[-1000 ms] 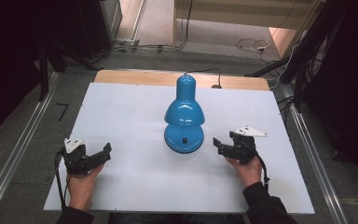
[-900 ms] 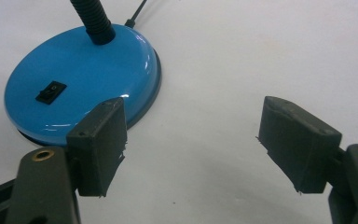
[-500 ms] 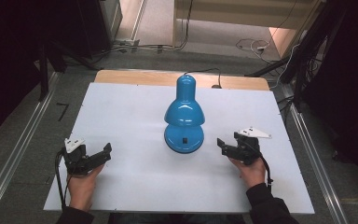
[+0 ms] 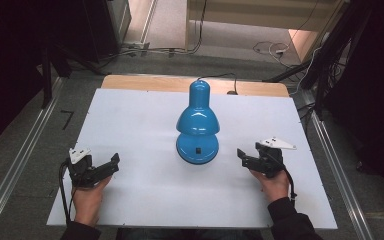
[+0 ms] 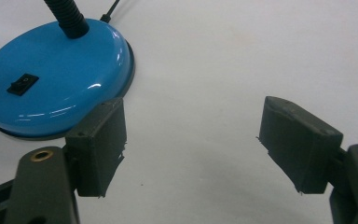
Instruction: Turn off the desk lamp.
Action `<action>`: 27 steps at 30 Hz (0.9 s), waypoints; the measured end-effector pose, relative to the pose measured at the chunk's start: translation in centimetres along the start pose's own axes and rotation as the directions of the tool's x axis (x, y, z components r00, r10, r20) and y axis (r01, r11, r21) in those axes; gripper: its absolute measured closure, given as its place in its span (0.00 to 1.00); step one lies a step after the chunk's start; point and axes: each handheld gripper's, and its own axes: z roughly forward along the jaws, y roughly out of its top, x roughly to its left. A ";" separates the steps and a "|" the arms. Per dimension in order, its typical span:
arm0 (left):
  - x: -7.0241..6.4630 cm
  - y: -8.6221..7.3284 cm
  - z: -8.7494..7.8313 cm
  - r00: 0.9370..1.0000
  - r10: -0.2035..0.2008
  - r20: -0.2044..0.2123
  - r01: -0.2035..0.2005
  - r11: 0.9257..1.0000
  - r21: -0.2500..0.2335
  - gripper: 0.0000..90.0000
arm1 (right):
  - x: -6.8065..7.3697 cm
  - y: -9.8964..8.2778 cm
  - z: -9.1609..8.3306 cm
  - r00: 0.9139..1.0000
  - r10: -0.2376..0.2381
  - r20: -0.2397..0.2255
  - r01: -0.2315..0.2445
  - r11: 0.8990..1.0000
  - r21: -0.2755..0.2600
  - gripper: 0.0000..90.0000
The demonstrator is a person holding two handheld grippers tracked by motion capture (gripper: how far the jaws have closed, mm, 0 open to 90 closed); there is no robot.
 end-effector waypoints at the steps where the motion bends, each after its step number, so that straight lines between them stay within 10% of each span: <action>1: 0.0 0.0 0.0 1.000 0.000 0.000 0.000 1.000 0.000 0.07 | 0.0 0.0 0.0 1.000 -0.001 0.000 0.001 1.000 0.000 0.24; 27: 0.0 0.0 0.0 1.000 0.000 0.000 0.000 1.000 -0.001 0.07 | -1.6 -0.7 -1.1 0.999 0.011 0.041 -0.011 1.000 0.002 0.24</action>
